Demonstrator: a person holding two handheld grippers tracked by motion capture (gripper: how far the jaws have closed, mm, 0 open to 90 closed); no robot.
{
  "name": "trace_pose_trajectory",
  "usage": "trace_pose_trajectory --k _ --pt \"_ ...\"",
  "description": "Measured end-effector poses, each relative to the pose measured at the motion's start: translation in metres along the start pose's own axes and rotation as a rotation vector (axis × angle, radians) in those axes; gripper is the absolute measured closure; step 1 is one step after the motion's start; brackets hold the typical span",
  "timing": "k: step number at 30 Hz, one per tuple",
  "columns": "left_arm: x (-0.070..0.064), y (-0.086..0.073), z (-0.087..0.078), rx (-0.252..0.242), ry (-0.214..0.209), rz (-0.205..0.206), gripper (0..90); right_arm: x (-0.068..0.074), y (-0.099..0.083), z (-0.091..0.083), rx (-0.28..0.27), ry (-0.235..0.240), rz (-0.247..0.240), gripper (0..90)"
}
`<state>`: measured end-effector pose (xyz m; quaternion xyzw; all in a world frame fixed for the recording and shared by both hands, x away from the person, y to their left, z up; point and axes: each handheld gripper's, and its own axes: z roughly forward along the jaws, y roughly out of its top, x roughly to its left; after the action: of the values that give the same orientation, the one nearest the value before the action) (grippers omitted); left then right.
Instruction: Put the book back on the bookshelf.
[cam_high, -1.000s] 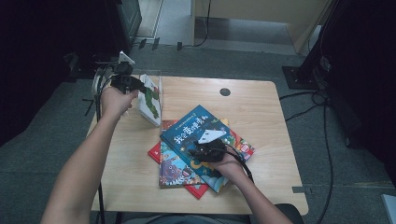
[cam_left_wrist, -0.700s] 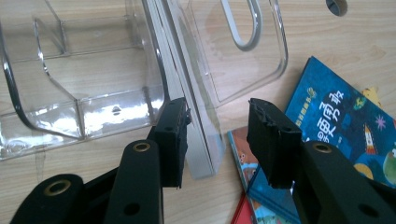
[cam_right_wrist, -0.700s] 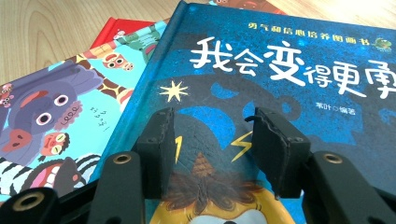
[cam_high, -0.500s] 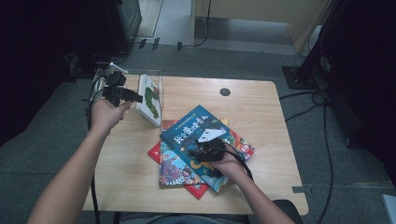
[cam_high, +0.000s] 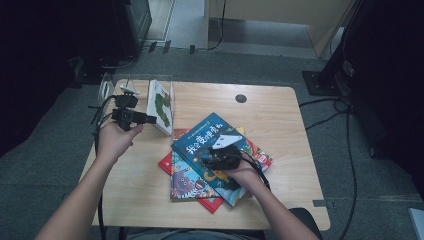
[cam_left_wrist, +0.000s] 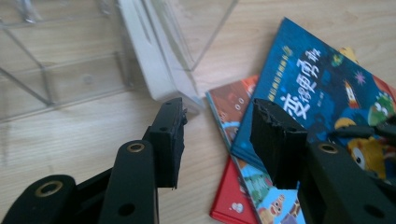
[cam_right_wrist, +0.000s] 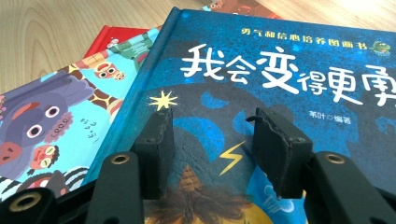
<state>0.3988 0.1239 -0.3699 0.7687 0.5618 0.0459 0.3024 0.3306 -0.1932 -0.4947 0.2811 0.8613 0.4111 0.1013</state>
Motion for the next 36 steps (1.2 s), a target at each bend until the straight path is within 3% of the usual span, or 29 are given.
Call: trace_pose_trajectory --k 2,4,6,9,16,20,27,31,36 --pt "-0.002 -0.004 0.003 0.008 0.002 0.006 54.6 -0.001 0.001 0.000 0.001 -0.002 -0.004 48.4" --pt "-0.004 -0.010 0.005 -0.012 0.033 0.024 53.3 -0.001 0.001 0.001 0.001 -0.001 -0.003 48.9" --pt "-0.002 -0.014 0.010 -0.012 -0.006 0.010 54.0 -0.001 0.001 0.000 0.002 0.000 0.001 49.4" --pt "-0.003 -0.022 0.019 0.016 -0.002 0.034 54.1 -0.002 0.001 -0.001 0.004 -0.004 0.007 49.4" --pt "-0.001 -0.037 0.035 0.048 -0.054 0.047 53.8 -0.005 -0.007 -0.012 0.004 -0.021 0.043 51.6" --pt "0.000 -0.041 0.041 0.052 -0.080 0.043 53.8 -0.009 -0.014 -0.021 0.005 -0.036 0.076 52.2" --pt "-0.006 -0.041 0.053 0.064 -0.115 0.071 54.1 -0.014 -0.028 -0.040 -0.007 -0.082 0.108 54.6" --pt "-0.007 -0.044 0.061 0.079 -0.133 0.090 63.0 -0.018 -0.036 -0.050 -0.018 -0.099 0.143 54.6" --pt "-0.006 -0.048 0.067 0.066 -0.145 0.101 67.9 -0.021 -0.047 -0.060 -0.027 -0.124 0.161 55.2"
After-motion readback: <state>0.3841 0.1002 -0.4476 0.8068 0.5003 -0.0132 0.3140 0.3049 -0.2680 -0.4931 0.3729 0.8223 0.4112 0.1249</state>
